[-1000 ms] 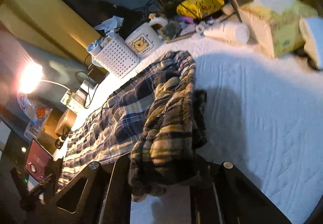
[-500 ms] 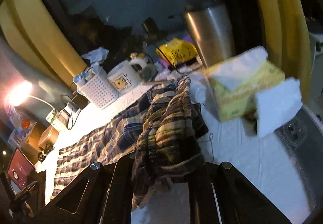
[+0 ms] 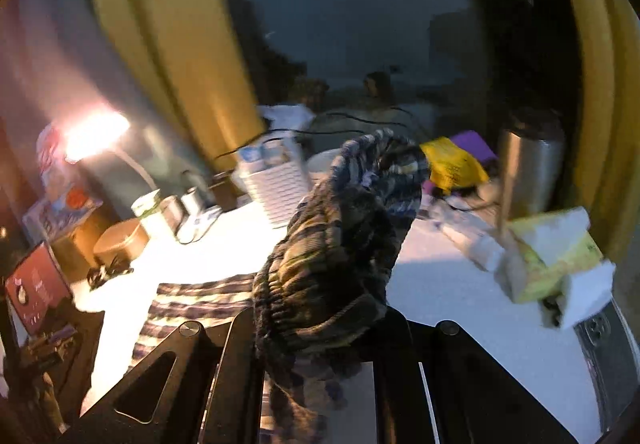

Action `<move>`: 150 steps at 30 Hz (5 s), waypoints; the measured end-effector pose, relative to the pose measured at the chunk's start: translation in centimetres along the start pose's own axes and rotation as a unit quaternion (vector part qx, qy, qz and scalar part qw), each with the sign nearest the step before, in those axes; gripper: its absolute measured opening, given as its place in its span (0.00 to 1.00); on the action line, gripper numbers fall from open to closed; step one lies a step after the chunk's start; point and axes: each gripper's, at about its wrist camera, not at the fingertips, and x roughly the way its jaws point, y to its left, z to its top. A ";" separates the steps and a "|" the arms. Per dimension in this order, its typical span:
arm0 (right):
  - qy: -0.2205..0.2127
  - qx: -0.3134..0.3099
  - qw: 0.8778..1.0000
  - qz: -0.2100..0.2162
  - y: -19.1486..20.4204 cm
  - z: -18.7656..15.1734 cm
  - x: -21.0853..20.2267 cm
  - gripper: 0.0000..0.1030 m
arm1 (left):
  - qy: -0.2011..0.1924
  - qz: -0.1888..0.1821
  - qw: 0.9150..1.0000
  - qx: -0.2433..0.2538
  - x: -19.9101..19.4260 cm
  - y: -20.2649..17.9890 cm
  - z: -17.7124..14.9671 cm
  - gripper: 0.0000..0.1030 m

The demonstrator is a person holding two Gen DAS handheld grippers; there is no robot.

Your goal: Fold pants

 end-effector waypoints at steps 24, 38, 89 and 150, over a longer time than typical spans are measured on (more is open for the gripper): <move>0.162 -0.206 0.963 0.061 21.7 -8.7 10.2 0.11 | -0.023 -0.007 0.999 -0.046 -2.6 6.6 -2.0 0.54; 0.199 -0.264 0.935 0.133 24.2 -11.4 9.0 0.91 | -0.007 -0.003 1.000 -0.020 -2.2 4.1 -1.7 0.54; 0.162 -0.241 0.948 0.127 8.7 -3.8 17.5 0.20 | 0.020 -0.115 0.982 0.145 10.1 -9.5 6.1 0.14; 0.203 -0.227 0.940 0.157 9.5 -7.3 19.5 0.43 | 0.080 -0.121 0.975 0.168 14.7 -8.9 5.3 0.39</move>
